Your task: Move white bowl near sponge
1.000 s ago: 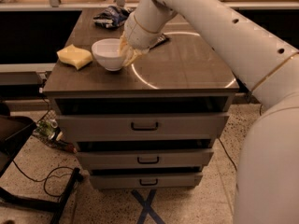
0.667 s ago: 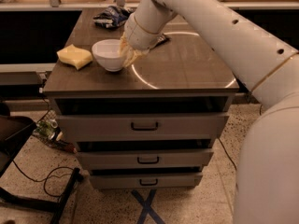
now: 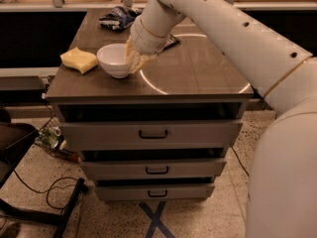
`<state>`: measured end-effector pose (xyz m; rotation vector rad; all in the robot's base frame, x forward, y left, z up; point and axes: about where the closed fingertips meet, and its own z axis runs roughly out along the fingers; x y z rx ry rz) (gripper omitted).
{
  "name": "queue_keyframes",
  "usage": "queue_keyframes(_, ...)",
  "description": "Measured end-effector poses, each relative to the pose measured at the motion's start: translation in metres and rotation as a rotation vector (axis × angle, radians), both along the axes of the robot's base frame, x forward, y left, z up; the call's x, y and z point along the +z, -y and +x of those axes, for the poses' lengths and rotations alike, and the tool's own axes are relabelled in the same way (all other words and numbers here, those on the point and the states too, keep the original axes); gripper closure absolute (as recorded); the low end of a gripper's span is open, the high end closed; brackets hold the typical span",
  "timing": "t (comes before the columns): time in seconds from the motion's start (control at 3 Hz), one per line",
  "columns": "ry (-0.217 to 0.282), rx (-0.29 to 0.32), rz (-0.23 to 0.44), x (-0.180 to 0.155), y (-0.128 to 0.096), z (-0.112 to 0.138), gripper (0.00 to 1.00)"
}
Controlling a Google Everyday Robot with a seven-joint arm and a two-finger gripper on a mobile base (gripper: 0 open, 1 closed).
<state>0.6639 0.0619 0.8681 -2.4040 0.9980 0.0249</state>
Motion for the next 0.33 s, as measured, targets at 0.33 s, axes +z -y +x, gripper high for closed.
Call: queue_keyframes(0.33,-0.003,0.002,-0.001,-0.0024,-0.0015,0.0000,0.12)
